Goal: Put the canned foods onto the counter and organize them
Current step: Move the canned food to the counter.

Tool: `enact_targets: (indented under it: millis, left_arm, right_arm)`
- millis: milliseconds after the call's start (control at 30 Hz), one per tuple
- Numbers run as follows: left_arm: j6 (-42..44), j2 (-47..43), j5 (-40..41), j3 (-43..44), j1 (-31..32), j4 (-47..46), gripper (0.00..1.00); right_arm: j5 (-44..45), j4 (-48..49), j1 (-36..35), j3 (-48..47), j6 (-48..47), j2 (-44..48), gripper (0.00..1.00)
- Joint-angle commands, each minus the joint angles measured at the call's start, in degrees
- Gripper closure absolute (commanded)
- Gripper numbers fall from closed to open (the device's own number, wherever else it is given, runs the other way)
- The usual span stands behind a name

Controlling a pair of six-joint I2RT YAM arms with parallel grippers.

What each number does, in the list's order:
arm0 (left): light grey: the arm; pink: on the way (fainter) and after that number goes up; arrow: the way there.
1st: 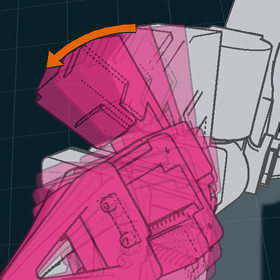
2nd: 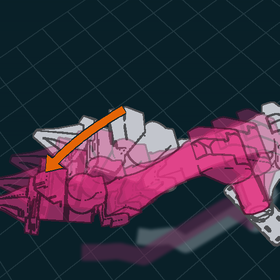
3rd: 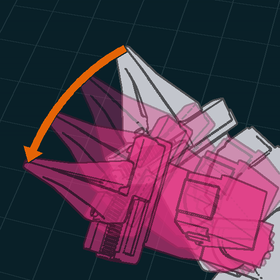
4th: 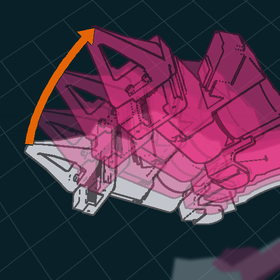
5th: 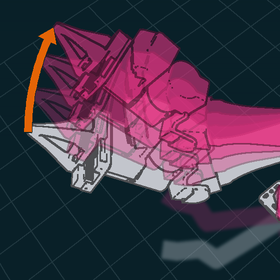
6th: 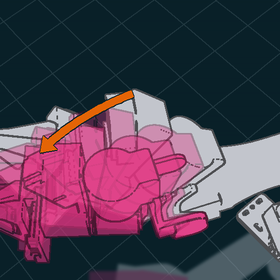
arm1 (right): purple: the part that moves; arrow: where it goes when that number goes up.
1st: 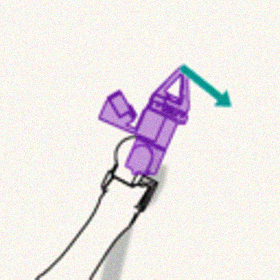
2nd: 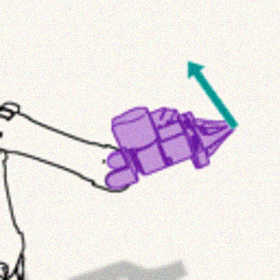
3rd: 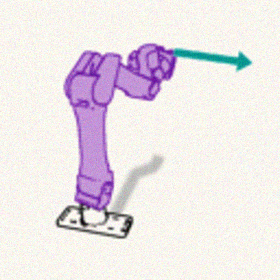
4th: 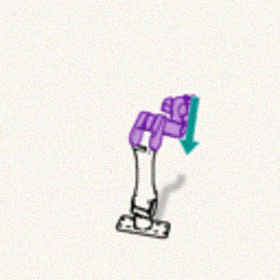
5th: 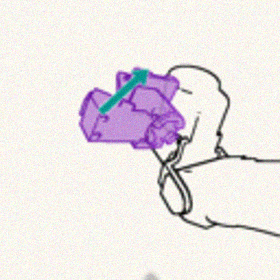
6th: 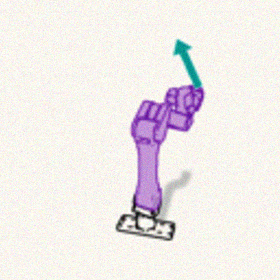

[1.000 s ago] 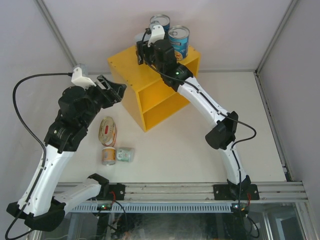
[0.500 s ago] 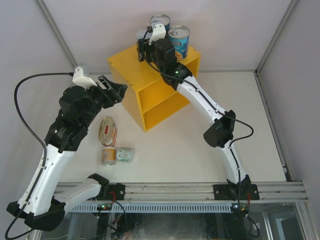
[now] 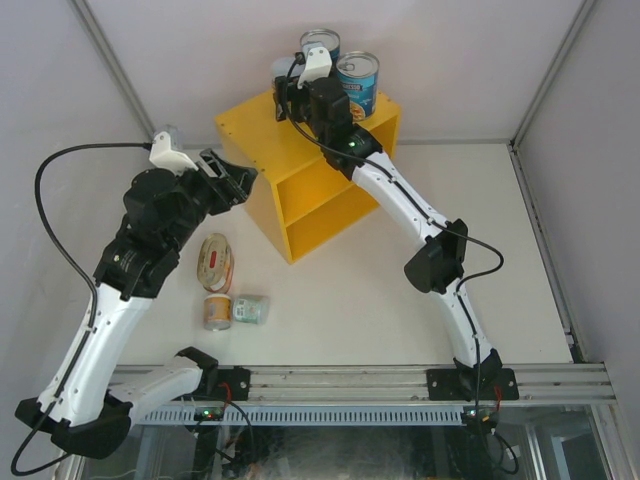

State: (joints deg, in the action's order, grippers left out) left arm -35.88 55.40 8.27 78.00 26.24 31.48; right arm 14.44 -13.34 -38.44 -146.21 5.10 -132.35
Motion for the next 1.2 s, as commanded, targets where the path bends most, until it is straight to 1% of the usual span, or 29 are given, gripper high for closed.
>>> enact_targets:
  millis: [0, 267, 433, 667, 733, 867, 1000, 1067, 1167]
  left_arm:
    - [0.37, 0.28, -1.26, 0.59, 0.26, -2.38, 0.30]
    - [-0.15, 0.53, -1.52, 0.46, 0.23, -2.48, 0.31]
    - [-0.58, 0.04, -1.17, -0.16, 0.22, -2.67, 0.31]
    - [-1.14, -0.48, -0.41, -0.57, 0.33, -2.70, 0.31]
    - [-1.47, -0.79, -0.04, -0.69, 0.38, -2.72, 0.30]
    - [-2.27, -1.16, 0.41, -0.81, 0.32, -2.62, 0.30]
    - [-2.30, -1.66, 0.84, -1.38, 0.31, -2.77, 0.30]
    - [-3.82, -1.91, 0.99, -1.64, 0.33, -2.84, 0.30]
    - [-4.23, -2.43, 1.41, -1.60, 0.34, -2.68, 0.30]
  right_arm:
    - [-0.26, 0.13, 0.91, -1.55, 1.30, -0.82, 0.25]
    - [0.00, -0.04, 0.42, 0.69, 1.49, 1.06, 0.14]
    - [0.24, -0.29, 0.29, 2.79, 1.66, 2.86, 0.10]
    - [1.29, -0.19, -0.49, 7.60, 1.46, 7.05, 0.08]
    - [2.13, 0.17, -0.91, 11.02, 1.72, 9.53, 0.08]
    - [2.43, 0.68, -1.35, 14.93, 2.36, 12.39, 0.08]
    - [2.41, 0.33, -2.02, 17.18, 2.11, 14.25, 0.08]
    - [2.64, 0.08, -2.39, 18.30, 2.06, 15.51, 0.08]
    - [3.52, 0.84, -3.14, 21.96, 1.97, 18.18, 0.08]
